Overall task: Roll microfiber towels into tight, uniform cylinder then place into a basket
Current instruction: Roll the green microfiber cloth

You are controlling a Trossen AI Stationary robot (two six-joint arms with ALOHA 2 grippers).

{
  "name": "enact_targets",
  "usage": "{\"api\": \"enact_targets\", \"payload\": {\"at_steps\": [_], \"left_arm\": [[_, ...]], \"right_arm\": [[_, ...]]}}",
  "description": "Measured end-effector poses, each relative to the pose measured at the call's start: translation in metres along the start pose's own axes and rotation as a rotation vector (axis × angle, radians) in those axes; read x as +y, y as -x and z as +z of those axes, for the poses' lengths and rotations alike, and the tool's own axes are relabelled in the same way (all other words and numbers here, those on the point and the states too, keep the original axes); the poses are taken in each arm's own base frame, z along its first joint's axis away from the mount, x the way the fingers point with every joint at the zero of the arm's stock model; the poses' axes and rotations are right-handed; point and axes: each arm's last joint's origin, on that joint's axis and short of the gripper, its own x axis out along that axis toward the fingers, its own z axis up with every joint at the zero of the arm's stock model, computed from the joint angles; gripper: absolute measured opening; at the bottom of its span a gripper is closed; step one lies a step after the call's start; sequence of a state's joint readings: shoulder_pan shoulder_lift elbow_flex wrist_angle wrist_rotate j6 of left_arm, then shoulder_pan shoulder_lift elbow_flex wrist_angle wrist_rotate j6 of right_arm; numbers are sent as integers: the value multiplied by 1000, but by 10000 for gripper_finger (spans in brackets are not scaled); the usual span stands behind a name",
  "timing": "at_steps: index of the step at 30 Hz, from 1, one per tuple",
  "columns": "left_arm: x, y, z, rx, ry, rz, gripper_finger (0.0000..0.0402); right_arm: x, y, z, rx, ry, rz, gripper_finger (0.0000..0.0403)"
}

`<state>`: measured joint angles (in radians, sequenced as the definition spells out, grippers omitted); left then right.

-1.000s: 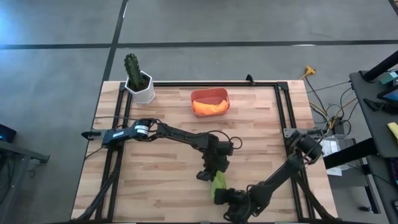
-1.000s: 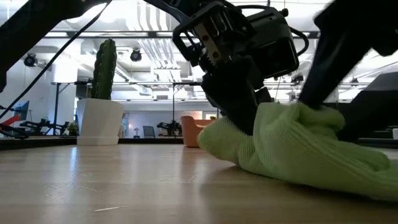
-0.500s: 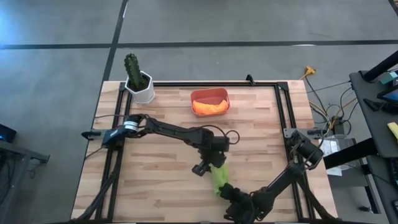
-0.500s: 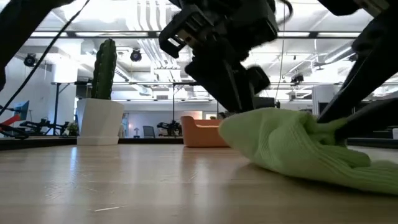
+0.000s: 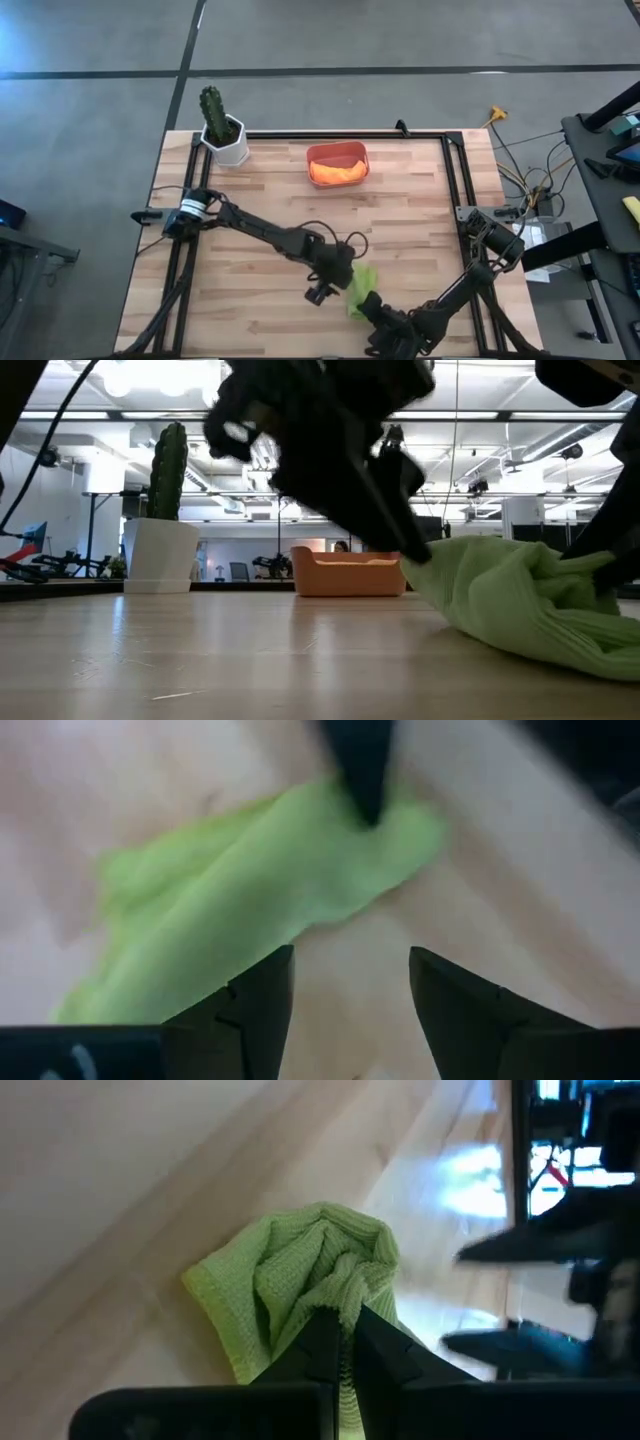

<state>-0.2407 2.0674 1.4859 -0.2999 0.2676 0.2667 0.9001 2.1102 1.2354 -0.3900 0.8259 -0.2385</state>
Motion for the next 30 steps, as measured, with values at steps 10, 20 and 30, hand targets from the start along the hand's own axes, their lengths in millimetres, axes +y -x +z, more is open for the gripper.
{"api": "enact_targets", "payload": {"at_steps": [10,20,30], "left_arm": [[-29,-6,-4,-35,-139,210,183],[-45,-17,-13,-36,-273,348,183],[-36,-24,-2,-123,-505,425,183]], "right_arm": [[3,0,-1,-10,1,5,9],[5,2,-2,-3,-36,-29,9],[5,2,1,-23,11,-33,9]]}}
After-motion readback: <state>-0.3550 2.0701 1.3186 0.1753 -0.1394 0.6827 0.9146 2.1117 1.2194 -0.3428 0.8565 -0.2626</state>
